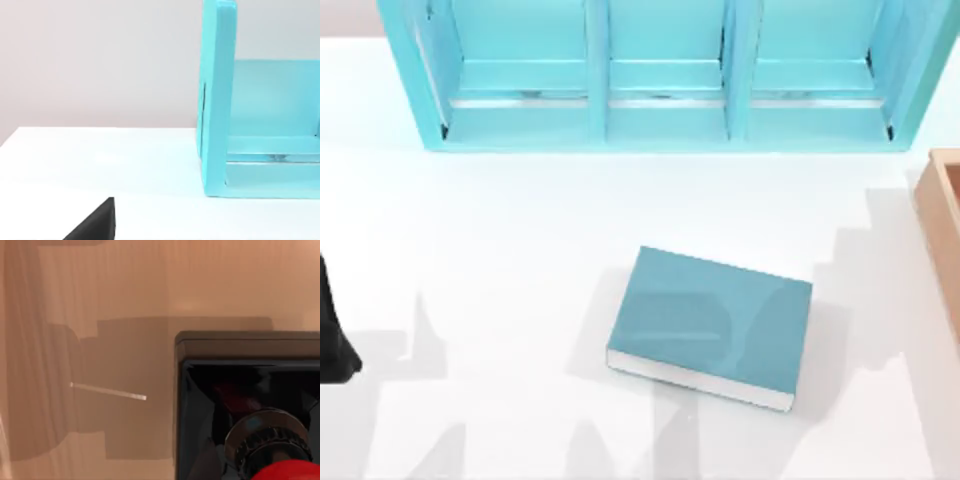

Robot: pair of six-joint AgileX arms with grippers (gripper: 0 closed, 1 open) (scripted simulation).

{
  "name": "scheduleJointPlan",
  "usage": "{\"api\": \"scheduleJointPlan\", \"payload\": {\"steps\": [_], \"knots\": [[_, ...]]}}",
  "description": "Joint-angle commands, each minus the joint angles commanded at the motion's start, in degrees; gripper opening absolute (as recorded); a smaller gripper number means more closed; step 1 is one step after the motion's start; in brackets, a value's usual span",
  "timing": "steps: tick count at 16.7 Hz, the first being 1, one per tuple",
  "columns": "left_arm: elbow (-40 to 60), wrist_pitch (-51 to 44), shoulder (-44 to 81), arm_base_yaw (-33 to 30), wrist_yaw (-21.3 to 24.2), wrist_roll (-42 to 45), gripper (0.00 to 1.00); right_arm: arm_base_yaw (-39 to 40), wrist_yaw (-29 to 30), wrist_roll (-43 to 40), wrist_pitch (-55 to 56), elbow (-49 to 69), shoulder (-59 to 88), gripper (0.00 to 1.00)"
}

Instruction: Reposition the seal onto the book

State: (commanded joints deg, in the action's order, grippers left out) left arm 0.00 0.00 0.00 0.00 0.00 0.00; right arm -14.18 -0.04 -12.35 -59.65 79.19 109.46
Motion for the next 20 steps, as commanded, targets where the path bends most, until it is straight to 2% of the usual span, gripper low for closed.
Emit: {"api": "scheduleJointPlan", "payload": {"steps": [10, 17, 20], "knots": [[0.0, 0.0, 0.0, 0.0, 0.0, 0.0, 1.0, 20.5, -0.1, 19.6, -27.2, 23.6, -3.4, 0.0], [0.0, 0.0, 0.0, 0.0, 0.0, 0.0, 1.0, 22.1, -0.1, 21.4, -29.0, 25.2, -3.6, 0.0], [0.0, 0.0, 0.0, 0.0, 0.0, 0.0, 1.0, 26.1, -0.1, 25.4, -27.7, 25.7, -0.9, 0.0]]}}
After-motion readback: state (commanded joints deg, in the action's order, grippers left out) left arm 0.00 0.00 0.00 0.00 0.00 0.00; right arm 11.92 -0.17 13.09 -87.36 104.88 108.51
